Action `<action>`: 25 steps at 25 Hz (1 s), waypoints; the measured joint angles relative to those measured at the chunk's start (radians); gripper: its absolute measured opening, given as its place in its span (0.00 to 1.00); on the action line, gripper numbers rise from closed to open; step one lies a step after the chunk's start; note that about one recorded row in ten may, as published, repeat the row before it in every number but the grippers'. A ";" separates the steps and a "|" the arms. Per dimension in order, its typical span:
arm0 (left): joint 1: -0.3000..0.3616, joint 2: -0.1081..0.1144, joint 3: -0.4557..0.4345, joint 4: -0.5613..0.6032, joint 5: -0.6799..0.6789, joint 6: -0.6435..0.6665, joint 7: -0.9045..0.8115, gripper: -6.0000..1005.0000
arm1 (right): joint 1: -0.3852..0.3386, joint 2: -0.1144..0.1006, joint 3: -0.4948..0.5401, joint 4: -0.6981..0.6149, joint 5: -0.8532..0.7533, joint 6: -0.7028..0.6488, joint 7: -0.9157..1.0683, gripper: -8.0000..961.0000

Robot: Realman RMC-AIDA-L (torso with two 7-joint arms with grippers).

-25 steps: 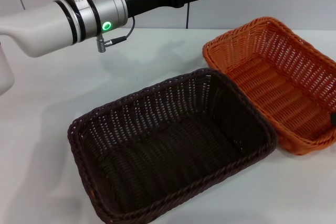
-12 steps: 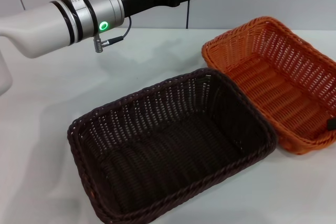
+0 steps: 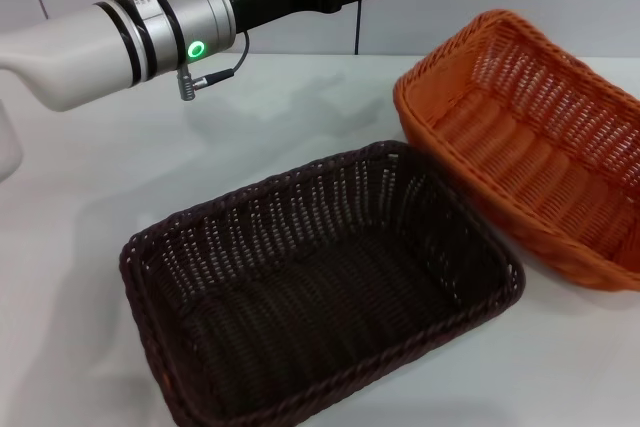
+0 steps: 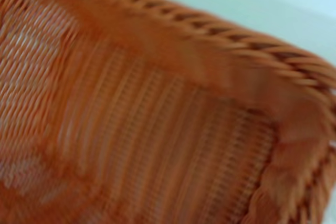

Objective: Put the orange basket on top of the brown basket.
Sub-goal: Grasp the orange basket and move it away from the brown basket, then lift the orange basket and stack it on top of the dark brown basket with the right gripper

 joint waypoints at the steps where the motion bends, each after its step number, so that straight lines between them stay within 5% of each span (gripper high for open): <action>1: 0.000 0.000 0.000 0.000 0.000 0.000 0.000 0.84 | -0.008 0.002 0.001 -0.011 0.000 0.015 0.000 0.34; 18: 0.021 -0.002 -0.001 -0.001 -0.018 -0.009 -0.006 0.84 | -0.089 0.076 0.027 -0.016 0.081 0.319 -0.113 0.14; 25: 0.039 -0.004 0.010 0.000 -0.059 -0.068 -0.009 0.84 | -0.132 0.079 0.029 -0.013 0.247 0.375 -0.207 0.15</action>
